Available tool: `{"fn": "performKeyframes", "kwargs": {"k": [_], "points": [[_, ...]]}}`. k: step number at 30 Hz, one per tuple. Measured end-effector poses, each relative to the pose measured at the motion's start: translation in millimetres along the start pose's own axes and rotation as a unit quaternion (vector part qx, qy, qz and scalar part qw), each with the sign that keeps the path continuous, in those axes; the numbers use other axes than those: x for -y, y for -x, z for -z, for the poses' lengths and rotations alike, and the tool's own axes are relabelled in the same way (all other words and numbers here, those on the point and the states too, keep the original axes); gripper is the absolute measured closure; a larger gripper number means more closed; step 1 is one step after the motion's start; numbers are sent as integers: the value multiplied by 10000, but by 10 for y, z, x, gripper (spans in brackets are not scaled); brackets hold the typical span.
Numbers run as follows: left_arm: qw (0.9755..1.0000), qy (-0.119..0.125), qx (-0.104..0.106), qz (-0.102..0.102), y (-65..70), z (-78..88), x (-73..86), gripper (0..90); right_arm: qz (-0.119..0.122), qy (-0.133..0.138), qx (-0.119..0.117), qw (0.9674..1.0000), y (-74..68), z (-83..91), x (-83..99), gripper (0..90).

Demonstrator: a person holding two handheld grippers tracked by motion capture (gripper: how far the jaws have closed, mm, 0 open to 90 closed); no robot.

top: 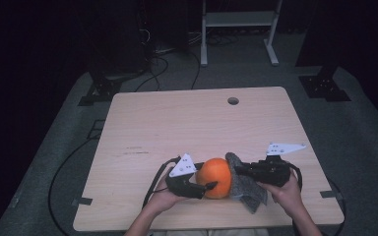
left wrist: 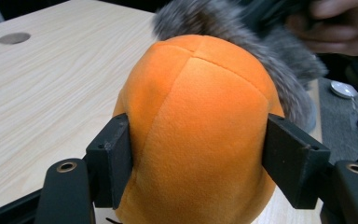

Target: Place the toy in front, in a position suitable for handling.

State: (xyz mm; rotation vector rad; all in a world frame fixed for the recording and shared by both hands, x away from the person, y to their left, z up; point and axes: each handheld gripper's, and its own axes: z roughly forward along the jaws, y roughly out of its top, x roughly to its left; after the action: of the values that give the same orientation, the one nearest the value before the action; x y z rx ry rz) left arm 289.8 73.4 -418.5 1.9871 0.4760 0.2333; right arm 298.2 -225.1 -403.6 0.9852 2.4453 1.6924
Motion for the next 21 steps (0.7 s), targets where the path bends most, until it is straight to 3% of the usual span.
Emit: {"fn": "performKeyframes", "kwargs": {"k": [3,5,8,10,11,16,19,21], "points": [[10000,4,-7,-56,68,-54,-16,292,290,117,-249,9992,-170,-4,-89,778],[9999,9,85,-118,80,-57,-16,271,554,-35,-63,9984,-247,-41,-115,775],[9985,223,485,78,-12,-4,35,252,356,36,-52,9993,-141,-17,-76,766],[9988,310,366,128,-37,1,51,266,138,126,-35,9998,-35,20,-31,765],[9993,256,281,51,-34,-7,49,266,72,134,-14,9999,-4,37,-19,766],[9992,337,24,-195,5,-45,45,243,182,21,156,9997,-2,46,-13,768],[9994,325,125,29,-52,-81,87,146,177,-11,45,9998,7,39,-4,767],[9990,295,294,178,-79,-106,117,135,178,-25,13,9998,2,32,-6,768]]}}
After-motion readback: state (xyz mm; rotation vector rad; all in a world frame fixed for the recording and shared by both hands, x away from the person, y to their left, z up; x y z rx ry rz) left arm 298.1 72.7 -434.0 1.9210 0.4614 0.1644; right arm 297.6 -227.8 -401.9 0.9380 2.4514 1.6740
